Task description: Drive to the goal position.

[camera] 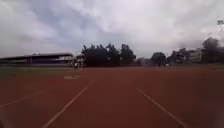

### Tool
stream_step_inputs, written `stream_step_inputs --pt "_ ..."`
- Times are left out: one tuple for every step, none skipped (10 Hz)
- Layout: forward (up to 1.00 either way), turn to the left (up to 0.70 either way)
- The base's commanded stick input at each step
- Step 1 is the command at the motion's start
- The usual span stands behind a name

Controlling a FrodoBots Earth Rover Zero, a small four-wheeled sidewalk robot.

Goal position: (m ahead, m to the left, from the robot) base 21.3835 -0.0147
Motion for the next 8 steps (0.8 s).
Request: stream_step_inputs --pt "0.7 0.0" --pt "0.7 0.0" --pt "0.7 0.0" --pt "0.7 0.0" --pt "0.7 0.0" --pt "0.7 0.0" --pt "0.7 0.0" --pt "0.7 0.0"
